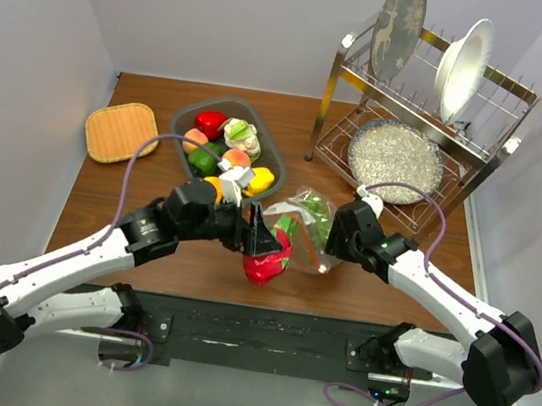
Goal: Open the zip-top bag and remove the fake food
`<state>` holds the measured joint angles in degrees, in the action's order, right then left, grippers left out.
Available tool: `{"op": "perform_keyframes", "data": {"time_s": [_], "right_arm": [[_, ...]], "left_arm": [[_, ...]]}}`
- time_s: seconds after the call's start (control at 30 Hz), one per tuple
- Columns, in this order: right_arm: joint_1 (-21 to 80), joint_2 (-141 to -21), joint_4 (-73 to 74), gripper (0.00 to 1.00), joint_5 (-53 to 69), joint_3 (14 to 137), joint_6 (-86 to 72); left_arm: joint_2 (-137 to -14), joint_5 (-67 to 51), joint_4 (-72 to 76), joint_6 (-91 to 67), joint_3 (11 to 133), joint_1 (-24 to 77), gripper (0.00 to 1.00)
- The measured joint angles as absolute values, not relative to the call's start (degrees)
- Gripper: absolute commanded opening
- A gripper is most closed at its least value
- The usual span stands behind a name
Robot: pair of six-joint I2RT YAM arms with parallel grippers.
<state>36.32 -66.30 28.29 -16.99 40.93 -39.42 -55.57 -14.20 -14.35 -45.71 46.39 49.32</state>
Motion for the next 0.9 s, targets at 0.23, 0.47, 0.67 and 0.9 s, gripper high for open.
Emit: {"op": "perform_keyframes", "data": {"time_s": [0.23,0.47,0.67,0.9], "right_arm": [[36.32,-66.30,28.23,0.54,-16.84,40.93,-39.33],[36.32,-66.37,28.16,0.54,-16.82,40.93,-38.92],[36.32,-66.37,27.79,0.54,-15.84,41.25,-38.50],[36.32,-66.37,27.83,0.55,-14.94,43.44,-37.21]], "left_arm": [[-55.35,-18.74,-13.52,-44.73,52.80,46.11,0.29],[-56.55,-22.94,-13.67,-44.03,52.93,45.45,0.29],[-56.93,-21.39,-16.45,-42.04,55.24,38.00,0.29],[-66.32,-17.89,-11.94,-39.46,58.02,21.02,0.30]]}}
